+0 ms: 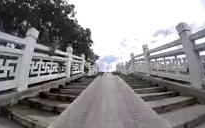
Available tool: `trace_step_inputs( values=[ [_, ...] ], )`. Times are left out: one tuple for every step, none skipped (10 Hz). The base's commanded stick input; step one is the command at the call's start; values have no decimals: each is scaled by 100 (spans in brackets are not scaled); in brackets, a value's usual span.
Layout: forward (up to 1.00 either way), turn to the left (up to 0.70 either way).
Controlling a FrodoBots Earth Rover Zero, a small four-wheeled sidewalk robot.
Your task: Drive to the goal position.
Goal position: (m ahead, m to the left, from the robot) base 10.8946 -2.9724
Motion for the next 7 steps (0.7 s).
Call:
trace_step_inputs(
  values=[
    [70, 0],
    [70, 0],
    [70, 0],
    [70, 0],
    [70, 0],
    [70, 0],
    [70, 0]
  ],
)
